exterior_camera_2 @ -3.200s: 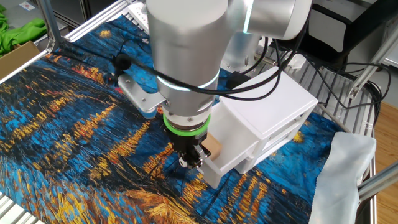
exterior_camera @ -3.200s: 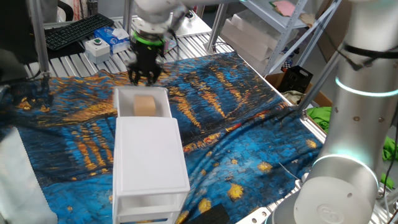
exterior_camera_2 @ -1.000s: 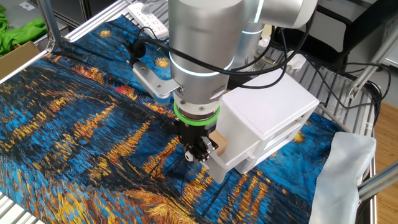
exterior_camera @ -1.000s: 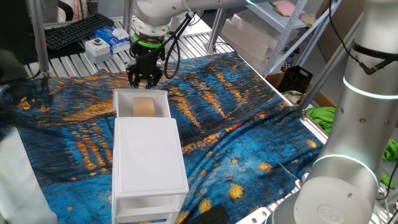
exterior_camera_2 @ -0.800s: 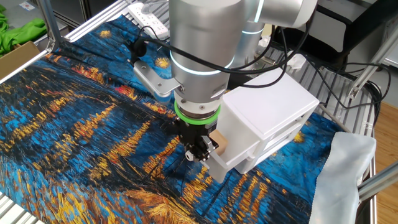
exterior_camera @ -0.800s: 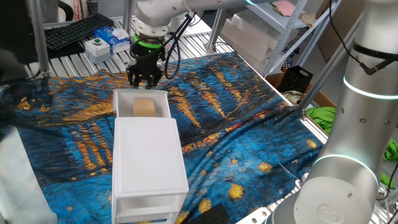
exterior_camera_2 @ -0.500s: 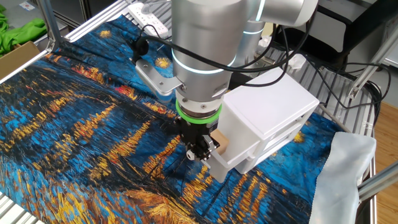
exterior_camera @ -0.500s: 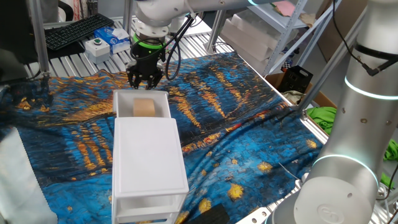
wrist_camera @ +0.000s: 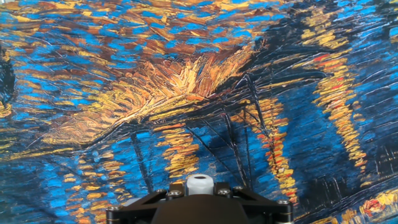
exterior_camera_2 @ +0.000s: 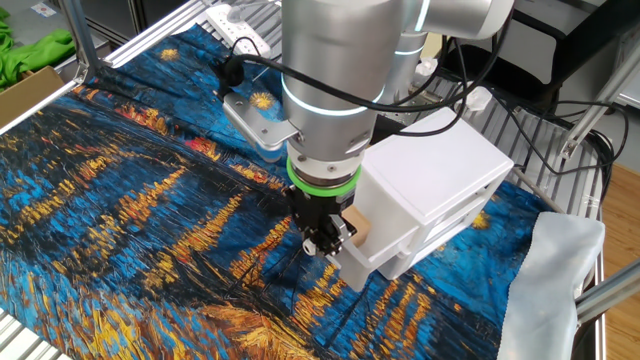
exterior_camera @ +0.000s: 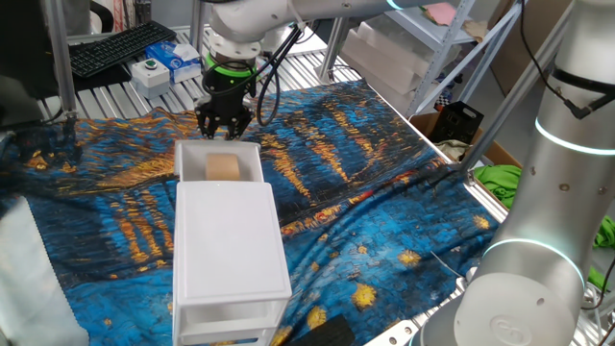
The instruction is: Put things in the drawer
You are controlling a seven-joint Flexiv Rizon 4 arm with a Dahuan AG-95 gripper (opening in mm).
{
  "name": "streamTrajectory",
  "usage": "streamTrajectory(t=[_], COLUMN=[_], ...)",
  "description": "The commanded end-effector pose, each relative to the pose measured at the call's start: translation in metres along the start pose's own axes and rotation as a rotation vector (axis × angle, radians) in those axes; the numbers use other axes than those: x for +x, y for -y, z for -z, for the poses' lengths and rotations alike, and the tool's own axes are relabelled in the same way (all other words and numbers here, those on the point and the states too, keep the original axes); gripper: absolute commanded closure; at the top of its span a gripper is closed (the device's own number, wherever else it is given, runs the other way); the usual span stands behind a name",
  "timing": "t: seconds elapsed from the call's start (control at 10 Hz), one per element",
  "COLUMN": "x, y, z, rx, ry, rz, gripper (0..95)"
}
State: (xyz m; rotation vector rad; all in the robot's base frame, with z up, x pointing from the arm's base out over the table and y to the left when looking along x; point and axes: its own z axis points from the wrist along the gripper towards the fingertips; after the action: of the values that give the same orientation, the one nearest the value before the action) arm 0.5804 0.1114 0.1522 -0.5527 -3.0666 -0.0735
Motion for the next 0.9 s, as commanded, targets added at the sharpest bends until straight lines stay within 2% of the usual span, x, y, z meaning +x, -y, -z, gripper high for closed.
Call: streamTrajectory(t=[0.1,0.9], x=[0.002,0.012], y=[0.0,0.002], z=[0.0,0.0], rx=[-0.002,-0.006], ry=[-0.001,0.003], rz=[0.004,0.01], gripper=[95.0,95.0])
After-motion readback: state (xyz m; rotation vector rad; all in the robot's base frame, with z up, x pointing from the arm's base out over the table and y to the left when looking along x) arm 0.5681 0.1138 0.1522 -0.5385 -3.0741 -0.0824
